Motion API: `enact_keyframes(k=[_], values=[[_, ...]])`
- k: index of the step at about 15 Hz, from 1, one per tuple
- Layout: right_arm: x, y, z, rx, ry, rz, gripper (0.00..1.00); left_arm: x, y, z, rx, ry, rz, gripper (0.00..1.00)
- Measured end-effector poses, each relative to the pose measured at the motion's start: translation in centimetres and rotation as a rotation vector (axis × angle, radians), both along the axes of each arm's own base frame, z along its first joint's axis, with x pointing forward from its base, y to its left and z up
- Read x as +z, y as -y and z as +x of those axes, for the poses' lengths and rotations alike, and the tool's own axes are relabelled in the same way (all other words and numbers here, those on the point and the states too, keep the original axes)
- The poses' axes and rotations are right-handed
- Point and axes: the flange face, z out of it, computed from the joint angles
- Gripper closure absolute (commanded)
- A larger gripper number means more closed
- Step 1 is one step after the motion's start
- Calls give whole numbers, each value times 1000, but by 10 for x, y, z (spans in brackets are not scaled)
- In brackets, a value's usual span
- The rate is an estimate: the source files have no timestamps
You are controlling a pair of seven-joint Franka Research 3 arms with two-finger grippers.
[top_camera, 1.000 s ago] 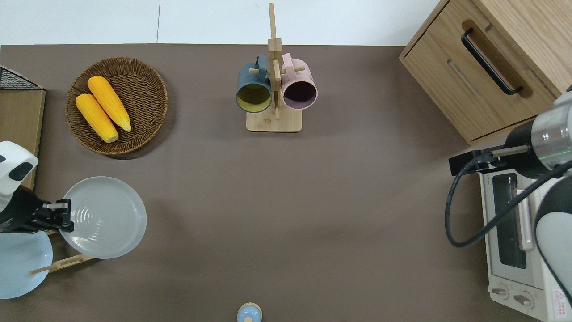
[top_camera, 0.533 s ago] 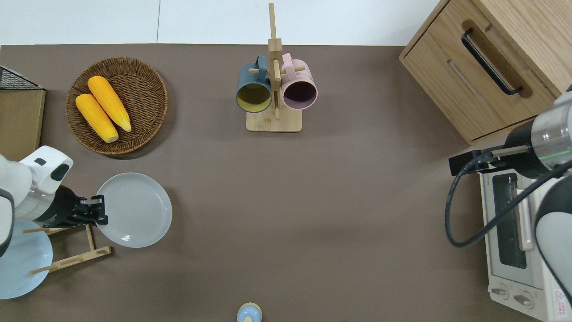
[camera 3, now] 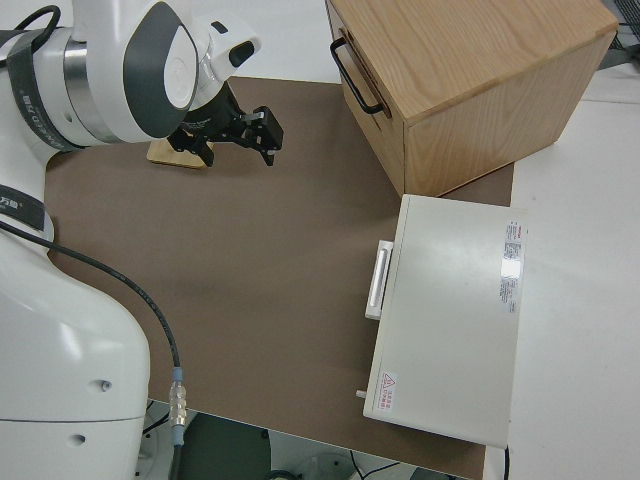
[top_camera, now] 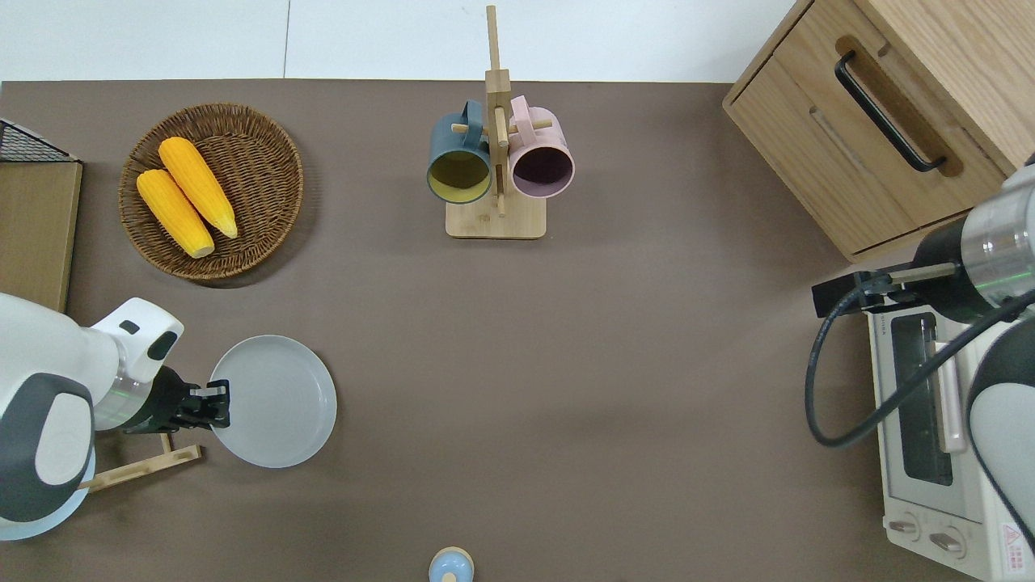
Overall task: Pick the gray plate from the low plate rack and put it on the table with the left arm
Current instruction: 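Lower the plate flat onto the table and open the left gripper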
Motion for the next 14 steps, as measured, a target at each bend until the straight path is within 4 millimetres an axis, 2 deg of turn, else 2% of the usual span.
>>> enact_keyframes(k=[2, 5, 6, 7, 8, 9, 11, 14], values=[[0, 0, 0, 0, 0, 0, 17, -11, 7, -8, -3, 9, 6, 1000], [0, 0, 0, 0, 0, 0, 17, -16, 8, -14, -2, 16, 8, 1000], [0, 0, 0, 0, 0, 0, 17, -18, 8, -16, -1, 17, 9, 959], [0, 0, 0, 0, 0, 0, 17, -21, 8, -17, 0, 15, 9, 721], [0, 0, 0, 0, 0, 0, 17, -22, 8, -18, 0, 14, 9, 405], [0, 0, 0, 0, 0, 0, 17, -24, 8, -19, 0, 11, 10, 265], [0, 0, 0, 0, 0, 0, 17, -32, 8, -23, 0, -8, 10, 200], [0, 0, 0, 0, 0, 0, 17, -39, 8, -24, 0, -15, 10, 174]])
